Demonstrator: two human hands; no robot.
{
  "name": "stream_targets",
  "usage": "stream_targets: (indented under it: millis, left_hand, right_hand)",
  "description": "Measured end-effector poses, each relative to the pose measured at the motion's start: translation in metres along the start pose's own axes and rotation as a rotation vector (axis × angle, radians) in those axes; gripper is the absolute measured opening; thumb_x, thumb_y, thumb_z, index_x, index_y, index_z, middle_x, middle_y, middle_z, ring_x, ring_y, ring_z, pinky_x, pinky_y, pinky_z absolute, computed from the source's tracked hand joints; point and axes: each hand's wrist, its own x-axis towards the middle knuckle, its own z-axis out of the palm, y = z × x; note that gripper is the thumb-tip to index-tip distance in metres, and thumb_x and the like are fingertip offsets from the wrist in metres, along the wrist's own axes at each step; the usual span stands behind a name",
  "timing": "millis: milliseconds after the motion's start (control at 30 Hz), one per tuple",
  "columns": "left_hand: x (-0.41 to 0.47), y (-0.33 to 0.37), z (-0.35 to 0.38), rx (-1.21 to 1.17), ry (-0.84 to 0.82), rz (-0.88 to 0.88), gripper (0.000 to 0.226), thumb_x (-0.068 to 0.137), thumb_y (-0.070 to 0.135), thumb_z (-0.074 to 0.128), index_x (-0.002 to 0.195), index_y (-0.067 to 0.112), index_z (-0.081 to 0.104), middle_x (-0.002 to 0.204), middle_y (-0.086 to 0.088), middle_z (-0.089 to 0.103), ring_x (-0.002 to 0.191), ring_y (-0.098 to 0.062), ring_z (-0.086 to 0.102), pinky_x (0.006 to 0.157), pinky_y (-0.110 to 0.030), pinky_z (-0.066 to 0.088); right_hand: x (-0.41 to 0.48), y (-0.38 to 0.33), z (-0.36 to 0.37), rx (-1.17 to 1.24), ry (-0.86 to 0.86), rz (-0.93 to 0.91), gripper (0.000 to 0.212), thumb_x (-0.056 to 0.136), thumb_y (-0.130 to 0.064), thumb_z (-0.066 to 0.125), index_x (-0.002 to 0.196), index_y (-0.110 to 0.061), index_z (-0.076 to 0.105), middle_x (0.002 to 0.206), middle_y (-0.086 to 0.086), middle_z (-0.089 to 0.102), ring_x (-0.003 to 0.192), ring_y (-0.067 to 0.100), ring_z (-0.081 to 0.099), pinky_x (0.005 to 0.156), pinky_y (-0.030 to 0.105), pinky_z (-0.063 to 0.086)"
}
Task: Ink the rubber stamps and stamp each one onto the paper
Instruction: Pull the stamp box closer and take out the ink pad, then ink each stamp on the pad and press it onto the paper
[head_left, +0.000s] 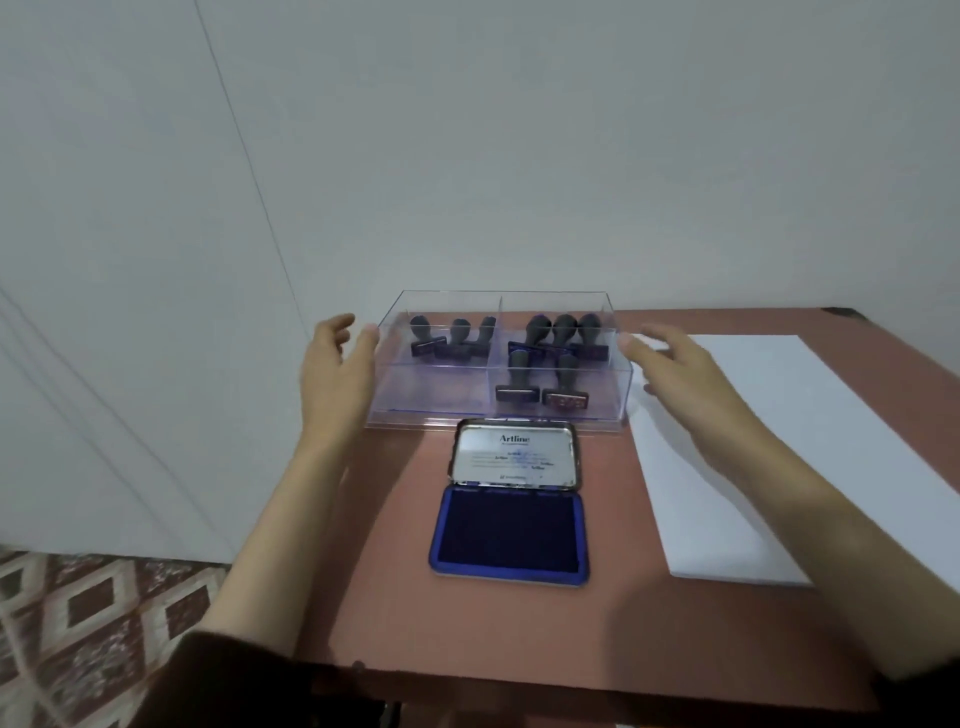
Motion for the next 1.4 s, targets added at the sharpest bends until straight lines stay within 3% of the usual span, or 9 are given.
stream_targets:
  millis: [100,267,500,667,767,933,1067,1267,1400]
  left_hand:
    - [0.008,-0.009,0.012,-0.059,-0.077,-0.191,0.033,0.092,0.031,0.047,0.121,0.017,0.055,0.122,-0.002,0.055,0.112,-0.019,0.050,0.102,-0.038,0.039]
    - [0.009,-0.013,0.016,-0.103,-0.035,-0.209,0.024,0.087,0.020,0.044,0.063,0.026,0.044,0.073,0.003,0.049,0.081,-0.016,0.047,0.073,-0.032,0.035]
    - [0.010,-0.016,0.015,-0.086,-0.044,-0.184,0.013,0.074,0.029,0.041,0.062,0.026,0.046,0.082,-0.005,0.053,0.080,-0.017,0.051,0.072,-0.033,0.036]
    - [0.011,-0.019,0.015,-0.102,-0.032,-0.194,0.026,0.090,0.024,0.041,0.068,0.028,0.055,0.081,0.008,0.057,0.094,-0.022,0.058,0.077,-0.035,0.040]
    - [0.010,-0.018,0.016,-0.101,-0.030,-0.177,0.026,0.091,0.025,0.039,0.072,0.031,0.057,0.095,0.001,0.061,0.103,-0.026,0.058,0.088,-0.037,0.042]
    - [0.009,-0.017,0.015,-0.101,-0.041,-0.167,0.028,0.092,0.025,0.037,0.073,0.033,0.056,0.099,-0.003,0.062,0.104,-0.026,0.058,0.096,-0.042,0.042]
    - [0.010,-0.016,0.016,-0.112,-0.051,-0.169,0.024,0.091,0.026,0.036,0.080,0.031,0.056,0.102,-0.006,0.063,0.105,-0.029,0.057,0.099,-0.046,0.041]
    - [0.009,-0.016,0.016,-0.105,-0.046,-0.158,0.026,0.089,0.027,0.035,0.071,0.033,0.053,0.099,-0.006,0.062,0.104,-0.032,0.056,0.098,-0.048,0.041]
    - [0.009,-0.016,0.016,-0.108,-0.039,-0.159,0.027,0.092,0.024,0.035,0.075,0.033,0.054,0.100,-0.005,0.062,0.104,-0.030,0.057,0.099,-0.047,0.041]
  right_hand:
    - [0.011,0.012,0.009,0.083,-0.099,0.045,0.073,0.071,-0.068,0.052,0.130,-0.026,0.052,0.134,-0.006,0.054,0.122,0.017,0.051,0.106,0.042,0.038]
    - [0.016,0.014,0.018,0.144,-0.118,0.011,0.062,0.076,-0.053,0.048,0.129,-0.023,0.056,0.128,-0.005,0.060,0.119,0.017,0.054,0.107,0.043,0.038]
    - [0.021,0.017,0.016,0.110,-0.140,0.021,0.055,0.083,-0.049,0.051,0.129,-0.020,0.055,0.129,-0.005,0.058,0.122,0.018,0.052,0.107,0.042,0.037]
    - [0.025,-0.028,0.014,-0.332,0.233,-0.413,0.026,0.090,-0.030,0.057,0.111,-0.016,0.062,0.100,0.005,0.061,0.105,0.025,0.053,0.087,0.031,0.040]
    - [0.037,-0.061,0.029,-0.563,0.009,-0.373,0.016,0.086,-0.031,0.059,0.091,-0.019,0.069,0.082,-0.001,0.063,0.085,0.022,0.059,0.067,0.026,0.038]
    - [0.047,-0.074,0.060,-1.021,-0.275,-0.286,0.025,0.078,-0.040,0.069,0.079,-0.016,0.064,0.081,0.003,0.058,0.080,0.027,0.054,0.075,0.032,0.046]
    - [0.048,-0.071,0.069,-1.089,-0.260,-0.267,0.050,0.075,-0.053,0.070,0.058,-0.017,0.039,0.065,-0.001,0.044,0.078,0.025,0.050,0.075,0.032,0.042]
    - [0.046,-0.065,0.077,-0.968,-0.213,-0.194,0.034,0.077,-0.041,0.069,0.071,-0.014,0.049,0.084,0.003,0.055,0.082,0.025,0.051,0.070,0.030,0.036]
    - [0.046,-0.066,0.073,-0.835,-0.164,-0.152,0.035,0.072,-0.035,0.071,0.058,-0.015,0.045,0.066,0.001,0.052,0.074,0.026,0.053,0.059,0.026,0.033]
